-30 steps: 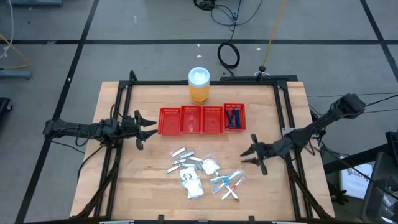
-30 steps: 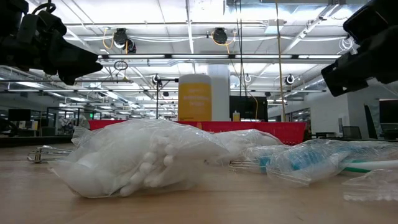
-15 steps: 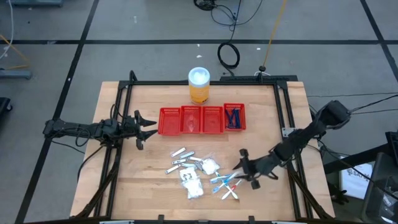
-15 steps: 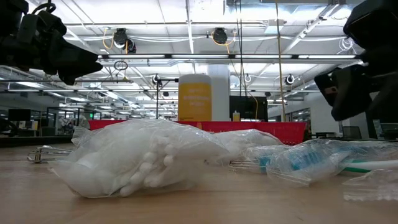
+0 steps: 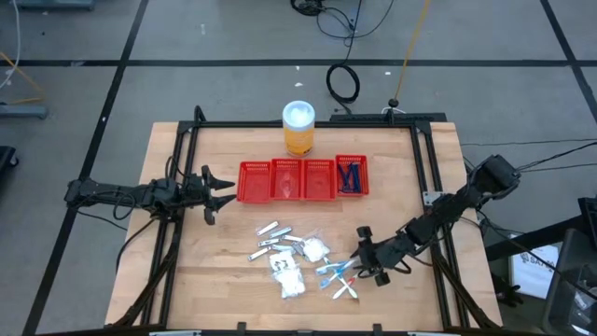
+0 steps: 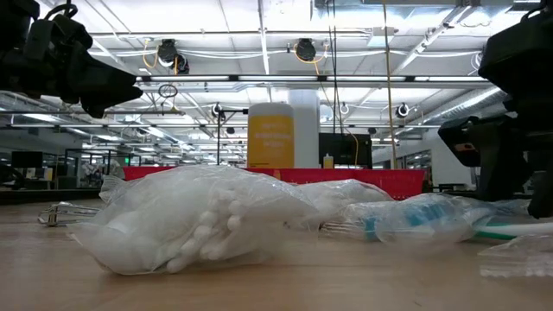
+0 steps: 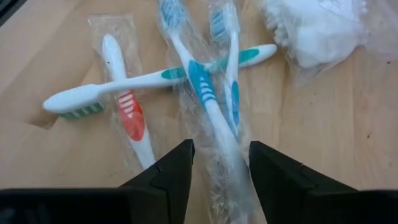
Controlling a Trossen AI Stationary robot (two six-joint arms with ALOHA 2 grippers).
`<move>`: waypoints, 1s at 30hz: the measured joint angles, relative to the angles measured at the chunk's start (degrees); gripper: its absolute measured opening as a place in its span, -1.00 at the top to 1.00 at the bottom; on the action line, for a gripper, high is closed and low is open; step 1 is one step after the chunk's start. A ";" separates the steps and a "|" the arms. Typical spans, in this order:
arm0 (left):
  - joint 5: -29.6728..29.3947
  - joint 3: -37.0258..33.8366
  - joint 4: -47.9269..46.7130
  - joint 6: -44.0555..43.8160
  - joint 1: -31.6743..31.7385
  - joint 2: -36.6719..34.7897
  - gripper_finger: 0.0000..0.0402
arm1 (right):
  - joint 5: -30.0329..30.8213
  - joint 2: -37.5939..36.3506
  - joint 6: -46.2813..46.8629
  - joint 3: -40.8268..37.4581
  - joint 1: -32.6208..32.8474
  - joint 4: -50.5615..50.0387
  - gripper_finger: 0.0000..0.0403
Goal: Pick & Place Travel size toiletries
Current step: Put the blue toothbrush in the left red basket
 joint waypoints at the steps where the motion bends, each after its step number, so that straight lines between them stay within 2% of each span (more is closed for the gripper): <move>1: 0.00 0.00 -0.02 0.00 0.02 0.02 0.07 | 0.00 0.00 0.00 0.00 0.00 -0.02 0.31; 14: 0.00 0.00 0.01 0.00 0.02 0.02 0.07 | -0.24 -0.63 -0.55 0.00 -0.02 -0.62 0.92; 30: 0.00 0.00 0.01 0.00 0.00 0.02 0.07 | 0.38 -14.77 -5.62 -0.02 -0.40 0.05 0.94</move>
